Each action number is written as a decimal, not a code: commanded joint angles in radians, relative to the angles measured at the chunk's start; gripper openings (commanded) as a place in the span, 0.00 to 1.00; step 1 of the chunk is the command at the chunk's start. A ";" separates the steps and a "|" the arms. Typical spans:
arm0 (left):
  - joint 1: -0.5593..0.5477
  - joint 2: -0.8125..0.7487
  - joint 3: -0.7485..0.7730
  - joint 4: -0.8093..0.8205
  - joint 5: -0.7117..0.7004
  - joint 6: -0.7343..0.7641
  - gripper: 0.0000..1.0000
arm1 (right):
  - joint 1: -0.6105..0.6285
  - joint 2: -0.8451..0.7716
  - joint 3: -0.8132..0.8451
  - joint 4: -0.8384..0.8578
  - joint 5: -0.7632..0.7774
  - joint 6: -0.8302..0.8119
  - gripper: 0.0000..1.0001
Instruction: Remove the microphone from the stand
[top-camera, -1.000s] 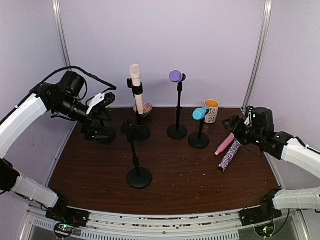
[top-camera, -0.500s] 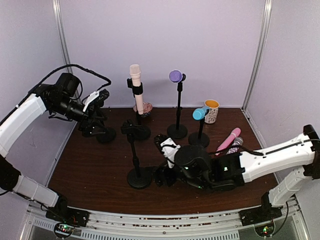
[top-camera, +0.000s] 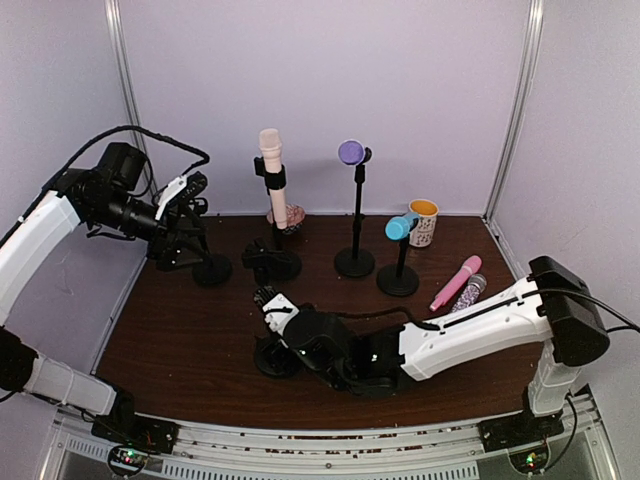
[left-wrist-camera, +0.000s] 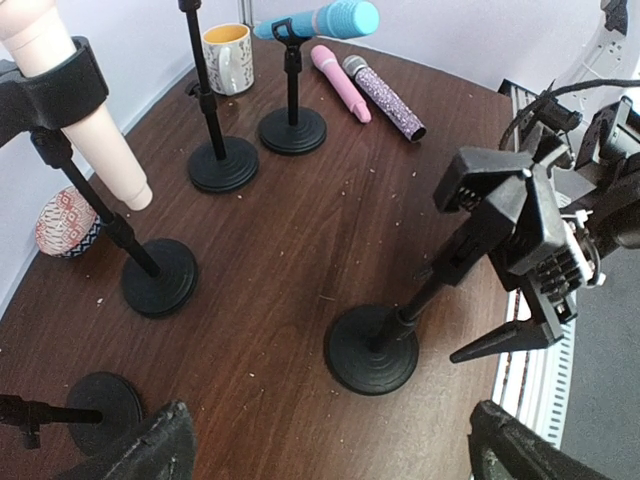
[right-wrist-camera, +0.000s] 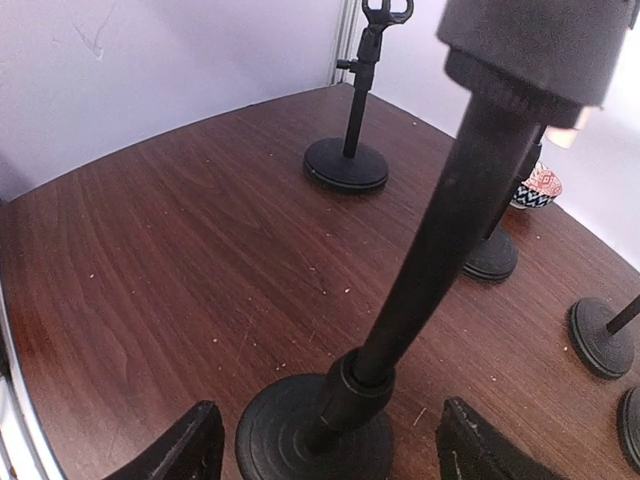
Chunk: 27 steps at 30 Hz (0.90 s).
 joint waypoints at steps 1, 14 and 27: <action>0.010 -0.010 -0.011 0.034 0.002 -0.008 0.98 | -0.004 0.064 0.059 0.086 0.079 -0.049 0.72; 0.013 -0.015 -0.011 0.020 -0.009 0.007 0.98 | -0.040 0.183 0.172 0.048 0.110 -0.018 0.41; 0.013 -0.022 -0.055 0.021 0.031 0.003 0.98 | -0.044 0.111 0.165 0.083 0.065 -0.038 0.00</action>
